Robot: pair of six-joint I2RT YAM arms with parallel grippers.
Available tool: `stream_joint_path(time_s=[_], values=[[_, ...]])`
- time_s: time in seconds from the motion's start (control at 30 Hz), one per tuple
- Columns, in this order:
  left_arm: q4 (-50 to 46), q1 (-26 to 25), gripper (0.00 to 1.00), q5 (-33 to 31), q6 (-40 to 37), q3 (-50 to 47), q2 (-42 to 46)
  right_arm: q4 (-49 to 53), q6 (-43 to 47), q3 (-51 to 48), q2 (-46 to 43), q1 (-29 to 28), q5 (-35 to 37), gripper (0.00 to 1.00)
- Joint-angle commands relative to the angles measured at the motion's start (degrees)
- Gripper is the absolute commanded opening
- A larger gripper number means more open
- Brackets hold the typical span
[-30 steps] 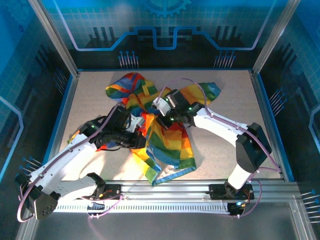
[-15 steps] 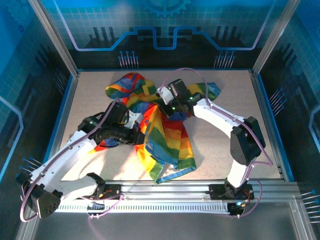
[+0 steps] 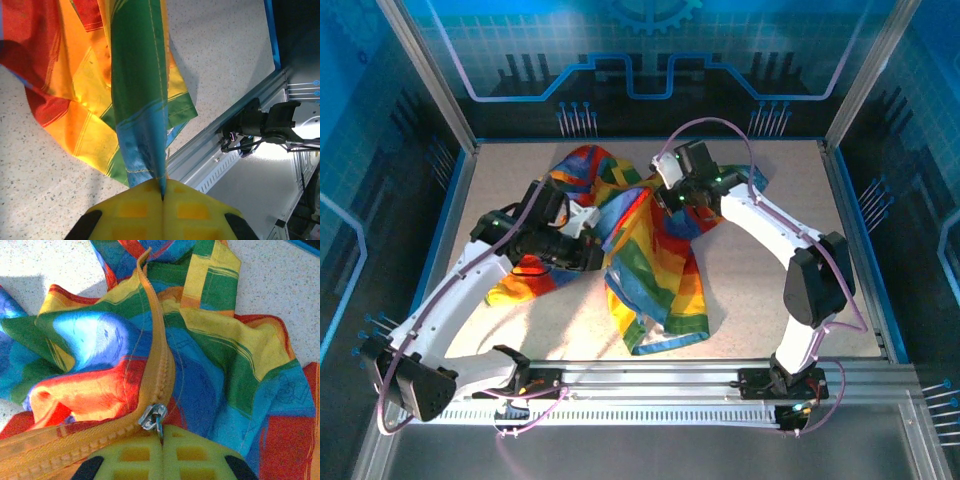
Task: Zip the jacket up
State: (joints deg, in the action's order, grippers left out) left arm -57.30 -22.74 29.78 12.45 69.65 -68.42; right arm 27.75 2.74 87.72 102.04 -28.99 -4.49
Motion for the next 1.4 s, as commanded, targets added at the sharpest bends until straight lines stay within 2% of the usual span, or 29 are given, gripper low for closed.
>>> stream_joint_path(time_s=[0.0, 0.13, 0.27, 0.6, 0.93, 1.37], values=[[-6.96, 0.82, 0.00, 4.47, -2.77, 1.45, 0.79, 0.88, 0.79, 3.12, 2.11, 1.35, 3.50, 0.00], [-0.12, 0.21, 0.00, 7.94, 3.36, -3.97, 2.05, 3.76, 2.12, 5.71, 5.94, -1.24, 3.32, 0.00], [3.33, -1.55, 0.00, 7.92, 6.42, -7.62, 4.94, 4.27, 0.86, 6.98, 9.58, -2.14, 1.48, 0.00], [0.97, -2.54, 0.00, 8.85, 8.08, -9.14, 10.12, 6.89, -0.56, 13.85, 17.60, -1.84, 0.89, 0.00], [-1.02, -2.62, 0.00, 8.17, 7.68, -9.18, 11.62, 6.71, -1.57, 19.06, 20.96, -1.35, 2.64, 0.00], [-2.81, -2.61, 0.00, 7.52, 7.69, -9.03, 13.08, 7.20, -0.96, 31.19, 26.00, 3.36, 3.48, 0.00]])
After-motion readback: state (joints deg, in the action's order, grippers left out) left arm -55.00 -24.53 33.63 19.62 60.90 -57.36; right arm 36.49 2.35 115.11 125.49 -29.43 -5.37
